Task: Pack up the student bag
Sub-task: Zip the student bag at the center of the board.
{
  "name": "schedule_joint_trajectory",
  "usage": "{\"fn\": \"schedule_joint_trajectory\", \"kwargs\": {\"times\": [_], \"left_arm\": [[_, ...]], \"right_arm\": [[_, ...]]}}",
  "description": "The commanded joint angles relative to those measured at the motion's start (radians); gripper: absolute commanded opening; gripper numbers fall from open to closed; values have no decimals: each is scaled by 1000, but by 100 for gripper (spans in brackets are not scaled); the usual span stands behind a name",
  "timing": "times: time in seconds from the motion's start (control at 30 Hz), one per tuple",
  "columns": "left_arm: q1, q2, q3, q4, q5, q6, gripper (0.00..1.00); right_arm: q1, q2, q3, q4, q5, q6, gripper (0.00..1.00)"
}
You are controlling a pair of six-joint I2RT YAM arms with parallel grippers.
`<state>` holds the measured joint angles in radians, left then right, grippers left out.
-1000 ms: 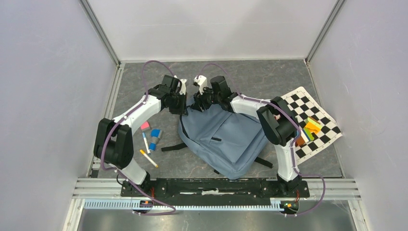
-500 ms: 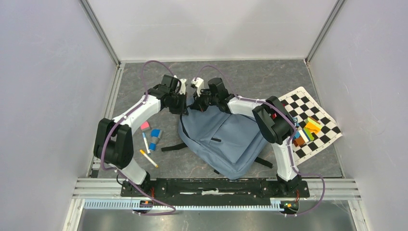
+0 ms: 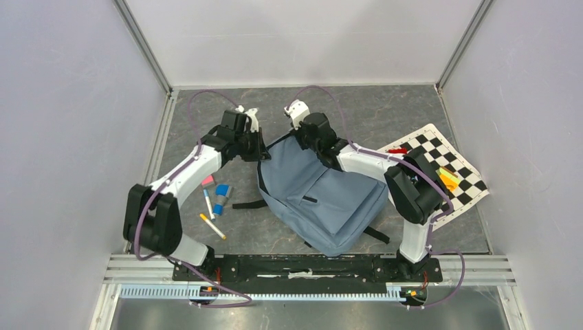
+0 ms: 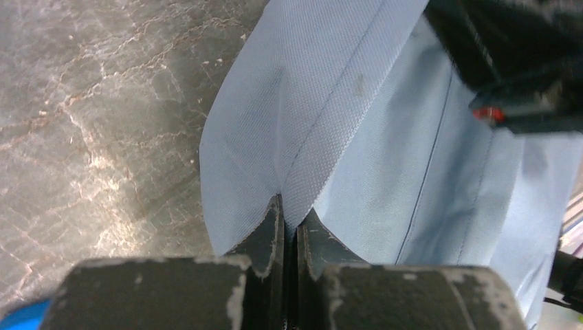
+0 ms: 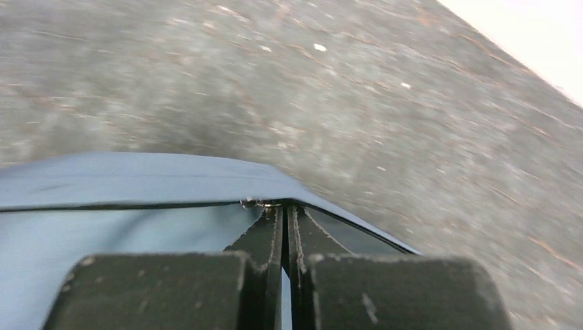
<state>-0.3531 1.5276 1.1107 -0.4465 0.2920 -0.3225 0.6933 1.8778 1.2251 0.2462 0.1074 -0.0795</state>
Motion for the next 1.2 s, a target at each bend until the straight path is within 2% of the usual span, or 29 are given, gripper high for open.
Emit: {"fn": "schedule_joint_trajectory", "kwargs": {"times": [0.0,0.1,0.23,0.4,0.47,0.6,0.67,0.73,0.9,1.03,1.17], "left_arm": [[31,-156,-112,83,5,-168,2],[54,-234,-179,106,-36,-209,2],[82,-318,-245,86,-90,-217,2],[88,-428,-279,0,-244,-186,3],[88,-471,-273,-28,-285,-171,12],[82,-501,-219,-10,-213,-114,56],[75,-492,-190,33,-166,-83,71],[65,-466,-173,103,-122,-47,81],[27,-325,-97,220,-22,63,89],[-75,-216,-53,258,-108,343,97],[-106,-157,-66,376,-80,387,100]], "right_arm": [[-36,4,63,-83,346,-72,0],[-41,10,70,-131,417,-86,0],[-59,-22,58,-182,439,-81,0],[-98,-58,80,-344,349,-54,0],[-109,-67,107,-420,249,-67,0],[-109,-111,146,-542,-34,-118,0],[-109,-135,157,-582,-202,-136,0],[-110,-157,160,-597,-310,-129,0],[-109,-191,148,-609,-394,-102,0],[-109,-206,136,-610,-410,-96,0],[-109,-210,129,-614,-424,-85,0]]}}
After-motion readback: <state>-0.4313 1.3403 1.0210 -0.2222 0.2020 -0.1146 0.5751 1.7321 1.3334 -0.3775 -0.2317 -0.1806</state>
